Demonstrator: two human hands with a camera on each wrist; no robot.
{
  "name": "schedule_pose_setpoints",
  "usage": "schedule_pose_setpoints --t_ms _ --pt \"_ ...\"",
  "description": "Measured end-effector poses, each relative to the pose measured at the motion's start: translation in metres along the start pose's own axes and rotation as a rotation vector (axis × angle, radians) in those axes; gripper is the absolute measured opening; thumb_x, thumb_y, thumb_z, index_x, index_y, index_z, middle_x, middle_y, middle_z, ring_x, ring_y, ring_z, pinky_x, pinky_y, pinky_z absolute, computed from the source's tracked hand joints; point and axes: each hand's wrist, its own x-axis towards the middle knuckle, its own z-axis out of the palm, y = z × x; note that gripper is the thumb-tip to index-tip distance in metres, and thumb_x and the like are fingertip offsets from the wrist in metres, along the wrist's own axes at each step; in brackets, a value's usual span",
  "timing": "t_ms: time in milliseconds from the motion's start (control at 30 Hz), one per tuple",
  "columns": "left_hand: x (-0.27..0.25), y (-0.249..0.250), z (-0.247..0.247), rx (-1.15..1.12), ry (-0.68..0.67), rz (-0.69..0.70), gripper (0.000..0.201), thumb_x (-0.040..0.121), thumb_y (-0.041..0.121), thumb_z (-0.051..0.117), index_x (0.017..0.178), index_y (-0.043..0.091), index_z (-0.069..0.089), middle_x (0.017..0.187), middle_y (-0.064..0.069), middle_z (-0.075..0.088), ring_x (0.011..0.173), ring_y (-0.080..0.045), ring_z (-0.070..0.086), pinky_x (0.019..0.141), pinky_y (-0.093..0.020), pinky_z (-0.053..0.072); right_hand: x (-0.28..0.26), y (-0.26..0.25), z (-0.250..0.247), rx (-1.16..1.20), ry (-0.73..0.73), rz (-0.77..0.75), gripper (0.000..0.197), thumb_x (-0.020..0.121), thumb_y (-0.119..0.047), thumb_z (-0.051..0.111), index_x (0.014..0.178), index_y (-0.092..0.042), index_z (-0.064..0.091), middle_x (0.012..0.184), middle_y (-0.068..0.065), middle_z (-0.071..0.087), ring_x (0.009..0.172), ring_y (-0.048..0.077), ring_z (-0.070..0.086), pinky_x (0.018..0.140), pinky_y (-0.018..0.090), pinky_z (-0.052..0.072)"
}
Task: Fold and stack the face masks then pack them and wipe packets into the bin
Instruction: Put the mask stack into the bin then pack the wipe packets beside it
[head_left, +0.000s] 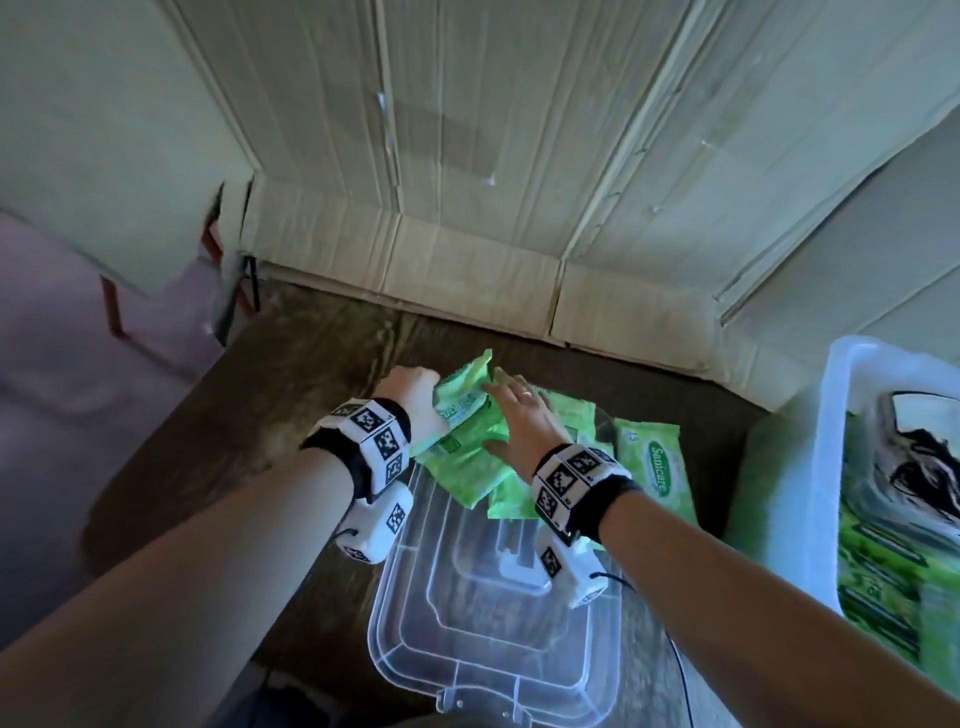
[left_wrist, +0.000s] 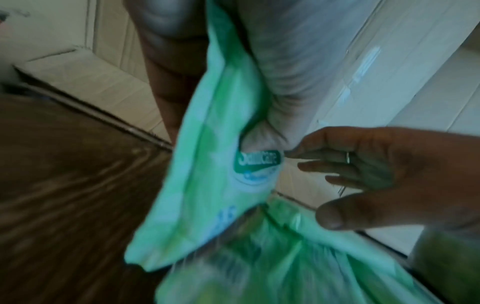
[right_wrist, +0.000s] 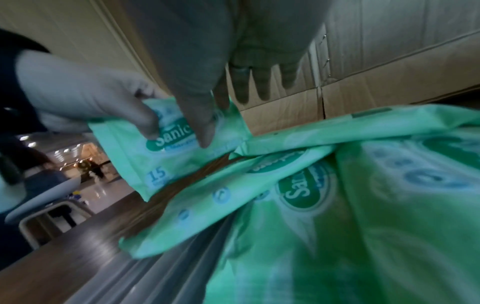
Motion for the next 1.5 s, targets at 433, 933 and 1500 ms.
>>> schedule_pose_setpoints --t_ms 433,933,1500 --pt "0.012 0.019 -0.025 -1.008 0.259 -0.192 0.065 0.08 0.038 0.069 0.136 0.018 0.042 0.128 -0.001 0.05 0.112 -0.02 0.051 0.093 -0.027 0.039 0.015 0.018 -0.046 1.142 0.325 0.285 0.029 0.076 -0.016 0.074 0.096 -0.002 0.058 0.095 0.013 0.069 0.08 0.025 0.066 0.072 0.032 0.056" --pt "0.026 -0.002 0.017 -1.046 0.391 -0.051 0.028 0.09 0.003 0.056 0.107 0.025 0.061 0.119 -0.005 0.055 0.101 -0.024 0.054 0.084 -0.041 0.048 0.003 0.056 -0.007 -0.062 -0.209 0.27 0.076 0.077 -0.031 0.067 0.141 -0.032 0.026 0.138 0.011 0.035 0.129 0.033 0.034 0.106 0.045 0.033" --pt "0.006 0.041 0.013 -1.253 0.03 -0.112 0.04 0.069 0.059 0.071 0.091 0.027 0.06 0.11 -0.003 0.066 0.091 -0.015 0.062 0.086 -0.037 0.05 0.008 0.014 -0.047 0.731 0.149 0.215 0.025 0.092 -0.017 0.053 0.116 -0.011 0.056 0.098 0.007 0.066 0.087 0.026 0.062 0.083 0.042 0.052"
